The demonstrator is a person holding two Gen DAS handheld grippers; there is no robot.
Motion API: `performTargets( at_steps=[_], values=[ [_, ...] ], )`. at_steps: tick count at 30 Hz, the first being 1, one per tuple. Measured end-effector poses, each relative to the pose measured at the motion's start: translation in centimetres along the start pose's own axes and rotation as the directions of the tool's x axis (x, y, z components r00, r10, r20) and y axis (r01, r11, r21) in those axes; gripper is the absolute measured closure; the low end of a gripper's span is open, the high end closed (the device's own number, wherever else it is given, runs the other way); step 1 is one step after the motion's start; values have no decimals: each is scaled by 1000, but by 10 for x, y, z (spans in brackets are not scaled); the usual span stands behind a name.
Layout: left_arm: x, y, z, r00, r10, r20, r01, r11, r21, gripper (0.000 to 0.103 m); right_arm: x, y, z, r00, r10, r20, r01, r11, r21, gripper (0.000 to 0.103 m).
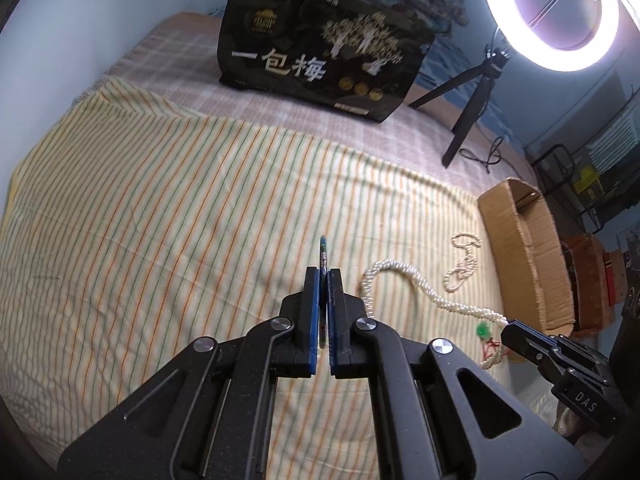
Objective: Organize jewelry
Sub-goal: 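Carry the bangle into the box while the right tool carries the braided pearl necklace there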
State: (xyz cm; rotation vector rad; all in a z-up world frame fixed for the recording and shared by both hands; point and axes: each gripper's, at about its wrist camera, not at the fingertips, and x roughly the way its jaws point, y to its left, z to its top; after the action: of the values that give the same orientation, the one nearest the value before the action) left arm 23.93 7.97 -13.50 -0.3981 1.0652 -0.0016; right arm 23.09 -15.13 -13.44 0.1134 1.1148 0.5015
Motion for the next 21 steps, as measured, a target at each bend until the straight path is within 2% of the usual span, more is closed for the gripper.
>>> performTargets(
  at_steps=[12, 21],
  values=[
    [-31, -22, -2, 998, -47, 42, 45, 998, 35, 102, -53, 8, 10, 993, 27, 113, -28, 1000, 2, 98],
    [-49, -54, -7, 993, -95, 70, 88, 992, 89, 102, -89, 10, 13, 981, 44, 190, -45, 999, 1, 98]
  ],
)
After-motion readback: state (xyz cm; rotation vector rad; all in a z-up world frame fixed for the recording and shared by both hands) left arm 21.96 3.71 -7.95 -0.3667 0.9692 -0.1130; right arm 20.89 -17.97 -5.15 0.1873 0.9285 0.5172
